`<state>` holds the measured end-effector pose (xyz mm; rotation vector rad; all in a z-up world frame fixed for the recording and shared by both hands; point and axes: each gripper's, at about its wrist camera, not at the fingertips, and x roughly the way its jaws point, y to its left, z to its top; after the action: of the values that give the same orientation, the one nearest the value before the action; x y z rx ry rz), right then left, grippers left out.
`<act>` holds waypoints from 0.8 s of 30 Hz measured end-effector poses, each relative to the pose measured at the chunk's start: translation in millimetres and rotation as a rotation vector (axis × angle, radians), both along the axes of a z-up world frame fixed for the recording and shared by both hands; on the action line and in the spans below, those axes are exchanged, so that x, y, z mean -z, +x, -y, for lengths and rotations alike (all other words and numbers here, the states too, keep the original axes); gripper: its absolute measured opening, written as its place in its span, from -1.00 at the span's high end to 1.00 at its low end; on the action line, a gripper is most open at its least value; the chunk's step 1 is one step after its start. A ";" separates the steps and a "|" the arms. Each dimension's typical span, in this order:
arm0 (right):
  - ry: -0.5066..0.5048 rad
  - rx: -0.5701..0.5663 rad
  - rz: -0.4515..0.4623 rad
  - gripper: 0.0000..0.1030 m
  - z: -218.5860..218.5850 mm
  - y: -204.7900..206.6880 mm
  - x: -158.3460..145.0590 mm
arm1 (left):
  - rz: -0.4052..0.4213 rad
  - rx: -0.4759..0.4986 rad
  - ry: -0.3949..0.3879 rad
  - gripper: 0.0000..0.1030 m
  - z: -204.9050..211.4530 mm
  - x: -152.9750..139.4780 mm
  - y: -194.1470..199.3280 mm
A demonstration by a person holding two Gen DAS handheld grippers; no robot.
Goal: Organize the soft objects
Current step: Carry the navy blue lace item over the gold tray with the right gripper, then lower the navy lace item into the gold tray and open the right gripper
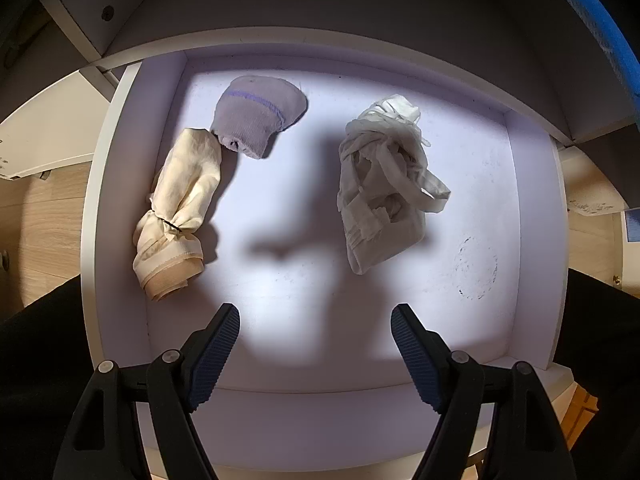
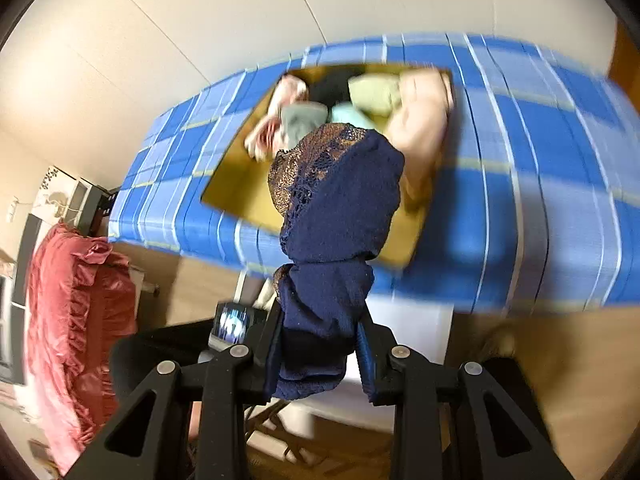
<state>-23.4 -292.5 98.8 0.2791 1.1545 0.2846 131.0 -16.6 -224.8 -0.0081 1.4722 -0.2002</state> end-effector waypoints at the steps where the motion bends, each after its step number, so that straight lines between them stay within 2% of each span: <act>1: -0.019 -0.007 0.009 0.38 -1.9 9.6 -2.8 | -0.001 -0.001 -0.003 -0.54 -0.5 -0.8 0.1; 5: -0.102 -0.043 0.020 0.38 -9.8 42.7 -2.8 | -0.003 -0.007 -0.018 -0.54 -2.3 -2.0 0.6; 9: -0.202 -0.104 0.010 0.38 -24.4 68.6 14.6 | -0.002 -0.012 -0.029 -0.54 -4.0 -3.9 1.3; 20: -0.295 -0.172 -0.030 0.38 -43.3 101.7 49.7 | 0.001 -0.009 -0.047 -0.54 -2.2 -7.3 0.6; 24: -0.372 -0.255 -0.079 0.35 -47.9 111.2 66.7 | -0.001 -0.011 -0.048 -0.54 -2.9 -6.8 0.6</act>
<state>87.8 -244.7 32.1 -0.1869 1.2970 0.2774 131.6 -13.6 -218.0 -0.0557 1.4673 -0.2265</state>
